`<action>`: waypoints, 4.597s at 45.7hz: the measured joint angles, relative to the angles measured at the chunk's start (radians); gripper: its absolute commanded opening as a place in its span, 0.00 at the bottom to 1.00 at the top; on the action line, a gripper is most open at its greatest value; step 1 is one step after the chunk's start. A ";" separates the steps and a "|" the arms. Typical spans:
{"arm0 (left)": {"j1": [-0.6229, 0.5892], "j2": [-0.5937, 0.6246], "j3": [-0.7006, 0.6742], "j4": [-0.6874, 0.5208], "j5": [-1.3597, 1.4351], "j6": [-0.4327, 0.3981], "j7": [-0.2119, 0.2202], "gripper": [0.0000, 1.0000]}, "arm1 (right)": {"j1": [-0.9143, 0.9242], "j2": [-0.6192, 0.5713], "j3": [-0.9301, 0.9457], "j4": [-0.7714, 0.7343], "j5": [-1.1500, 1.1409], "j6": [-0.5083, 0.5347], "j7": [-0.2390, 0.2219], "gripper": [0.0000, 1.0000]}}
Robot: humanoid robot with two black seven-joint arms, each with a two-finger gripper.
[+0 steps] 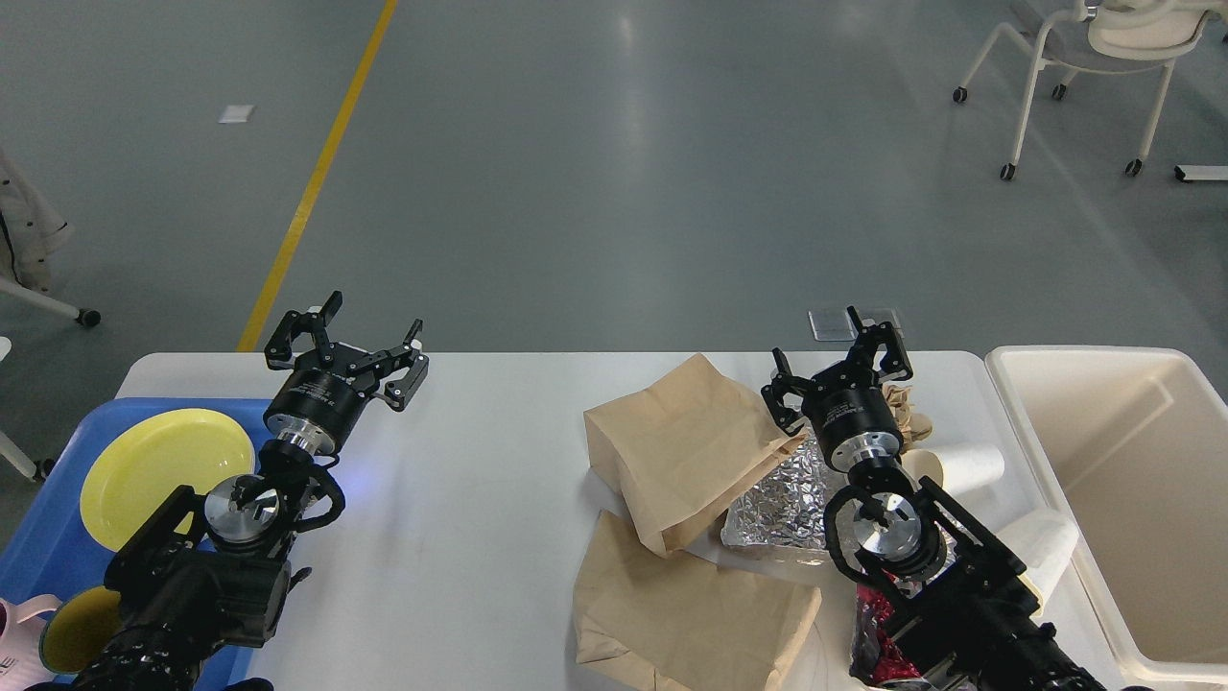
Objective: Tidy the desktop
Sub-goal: 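Raise the left gripper away from the tray and hold it above, then raise the right gripper and move it over the brown paper bag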
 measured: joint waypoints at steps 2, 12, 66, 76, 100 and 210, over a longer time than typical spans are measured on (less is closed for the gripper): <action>0.004 0.006 0.013 0.000 0.003 -0.006 -0.002 0.97 | 0.000 0.000 0.000 0.000 0.000 0.000 0.000 1.00; 0.009 0.108 0.179 0.004 0.111 -0.089 -0.035 0.97 | 0.000 0.000 0.000 0.000 0.000 0.000 0.000 1.00; 0.011 0.115 0.218 0.008 0.177 -0.114 -0.358 0.97 | 0.000 0.000 0.000 -0.001 0.000 0.000 0.000 1.00; 0.011 0.115 0.218 0.008 0.177 -0.114 -0.358 0.97 | 0.000 0.000 0.000 -0.001 0.000 0.000 0.000 1.00; 0.011 0.114 0.226 0.009 0.179 -0.114 -0.358 0.97 | 0.000 0.000 0.000 -0.002 0.000 0.000 0.000 1.00; 0.001 0.089 0.226 0.045 0.176 -0.097 -0.480 0.97 | 0.703 -0.577 -0.846 -0.093 0.007 -0.009 -0.011 1.00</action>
